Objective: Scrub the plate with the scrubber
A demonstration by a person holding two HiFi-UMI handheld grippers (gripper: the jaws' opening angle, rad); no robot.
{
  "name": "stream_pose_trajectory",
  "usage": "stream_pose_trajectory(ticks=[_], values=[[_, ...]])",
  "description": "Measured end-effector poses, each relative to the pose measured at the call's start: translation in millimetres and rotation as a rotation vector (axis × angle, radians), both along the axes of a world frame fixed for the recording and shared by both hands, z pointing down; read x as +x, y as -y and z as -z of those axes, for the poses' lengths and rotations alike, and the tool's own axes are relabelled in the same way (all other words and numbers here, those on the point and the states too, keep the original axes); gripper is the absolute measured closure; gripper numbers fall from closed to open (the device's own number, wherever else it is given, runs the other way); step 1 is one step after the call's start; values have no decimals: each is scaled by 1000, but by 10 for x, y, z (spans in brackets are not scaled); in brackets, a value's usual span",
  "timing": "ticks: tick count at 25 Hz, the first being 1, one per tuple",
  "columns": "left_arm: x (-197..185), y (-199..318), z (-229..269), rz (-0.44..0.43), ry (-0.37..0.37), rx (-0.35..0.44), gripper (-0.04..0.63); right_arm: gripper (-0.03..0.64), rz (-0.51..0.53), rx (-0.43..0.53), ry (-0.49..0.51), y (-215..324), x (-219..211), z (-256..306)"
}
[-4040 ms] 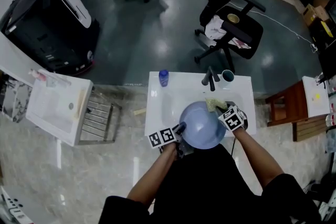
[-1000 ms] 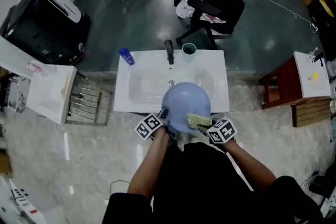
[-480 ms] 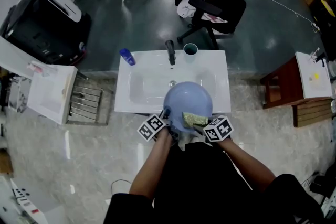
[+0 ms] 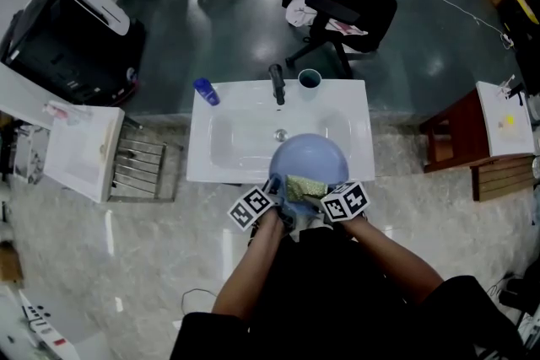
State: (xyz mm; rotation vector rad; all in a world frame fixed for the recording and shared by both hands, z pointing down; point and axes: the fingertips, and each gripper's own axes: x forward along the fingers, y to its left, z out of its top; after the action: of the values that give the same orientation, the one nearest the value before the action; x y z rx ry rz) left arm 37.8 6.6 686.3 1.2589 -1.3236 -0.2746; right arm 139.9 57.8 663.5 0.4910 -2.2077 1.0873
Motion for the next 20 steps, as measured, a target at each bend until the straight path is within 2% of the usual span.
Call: stream_pose_trajectory(ticks=[7, 11, 15, 20], values=[[-77, 38, -12, -31, 5, 9, 547, 557, -40, -28, 25, 163, -204, 14], [-173, 24, -67, -108, 51, 9, 555, 557, 4, -30, 72, 196, -327, 91], [-306, -15, -154, -137, 49, -15, 557, 557, 17, -51, 110, 283, -392, 147], [-363, 103, -113, -222, 73, 21, 560, 557, 56, -81, 45, 558, -586, 121]])
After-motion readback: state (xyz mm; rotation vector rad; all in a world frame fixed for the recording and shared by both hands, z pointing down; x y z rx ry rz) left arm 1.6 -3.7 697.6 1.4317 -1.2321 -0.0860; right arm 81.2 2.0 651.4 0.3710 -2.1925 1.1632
